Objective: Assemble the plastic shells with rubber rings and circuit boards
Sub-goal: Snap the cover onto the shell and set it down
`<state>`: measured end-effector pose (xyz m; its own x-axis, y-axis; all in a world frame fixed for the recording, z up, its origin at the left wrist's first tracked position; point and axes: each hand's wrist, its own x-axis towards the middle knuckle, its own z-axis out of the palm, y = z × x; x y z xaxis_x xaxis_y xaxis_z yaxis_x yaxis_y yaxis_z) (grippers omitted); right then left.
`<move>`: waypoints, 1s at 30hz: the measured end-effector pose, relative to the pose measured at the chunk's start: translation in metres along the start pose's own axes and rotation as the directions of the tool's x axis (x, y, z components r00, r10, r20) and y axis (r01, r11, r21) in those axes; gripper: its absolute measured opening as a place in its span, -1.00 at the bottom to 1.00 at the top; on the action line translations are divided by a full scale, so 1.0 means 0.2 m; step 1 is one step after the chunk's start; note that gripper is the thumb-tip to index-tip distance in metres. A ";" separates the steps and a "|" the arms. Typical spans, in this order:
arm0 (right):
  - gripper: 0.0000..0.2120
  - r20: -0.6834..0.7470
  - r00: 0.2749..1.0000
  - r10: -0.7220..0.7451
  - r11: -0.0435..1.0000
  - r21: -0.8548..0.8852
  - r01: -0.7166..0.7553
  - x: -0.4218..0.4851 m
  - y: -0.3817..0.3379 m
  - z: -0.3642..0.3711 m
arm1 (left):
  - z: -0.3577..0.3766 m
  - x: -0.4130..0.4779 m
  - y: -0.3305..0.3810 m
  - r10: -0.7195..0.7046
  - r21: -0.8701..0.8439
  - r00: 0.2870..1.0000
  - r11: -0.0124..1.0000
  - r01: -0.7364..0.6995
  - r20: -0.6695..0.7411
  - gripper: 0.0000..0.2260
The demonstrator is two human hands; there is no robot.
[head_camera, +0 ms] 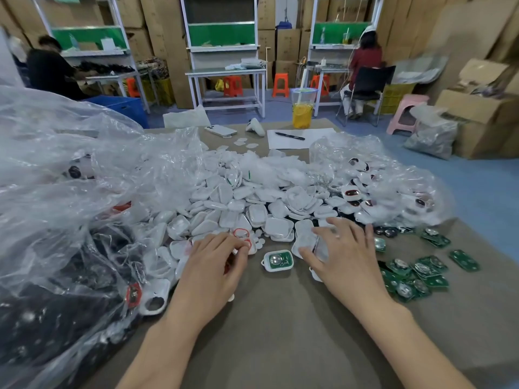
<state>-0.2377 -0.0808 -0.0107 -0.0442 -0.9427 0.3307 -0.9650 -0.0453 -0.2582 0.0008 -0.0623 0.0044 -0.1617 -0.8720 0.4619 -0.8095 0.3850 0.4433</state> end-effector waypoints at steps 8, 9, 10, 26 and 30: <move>-0.92 -0.237 0.969 -0.074 0.955 0.262 0.137 0.08 -0.04 -0.03 | 0.01 0.04 0.02 0.028 -0.140 0.995 0.989 -0.041 -0.099 -0.83; -0.93 -0.245 0.966 -0.084 0.905 0.387 0.177 0.09 -0.05 -0.05 | 0.01 0.07 0.03 0.030 -0.188 0.994 0.981 -0.049 -0.103 -0.81; -0.92 -0.228 0.968 -0.108 0.839 0.501 0.212 0.11 -0.07 -0.06 | 0.02 0.11 0.04 0.037 -0.232 0.994 0.971 -0.060 -0.102 -0.81; -0.80 -0.225 0.944 -0.241 0.474 0.821 0.317 0.25 -0.20 0.02 | 0.12 0.29 -0.02 -0.030 -0.475 0.996 0.880 -0.014 -0.085 -0.85; -0.66 -0.226 0.939 -0.260 0.502 0.799 0.331 0.25 -0.20 0.02 | 0.15 0.28 -0.03 -0.097 -0.611 0.995 0.787 0.080 0.006 -0.84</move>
<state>-0.1996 -0.1276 0.0124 0.1515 -0.7986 0.5824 -0.2929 -0.5991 -0.7452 -0.0208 -0.1223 0.0058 -0.0864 -0.9070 0.4122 -0.3052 0.4180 0.8557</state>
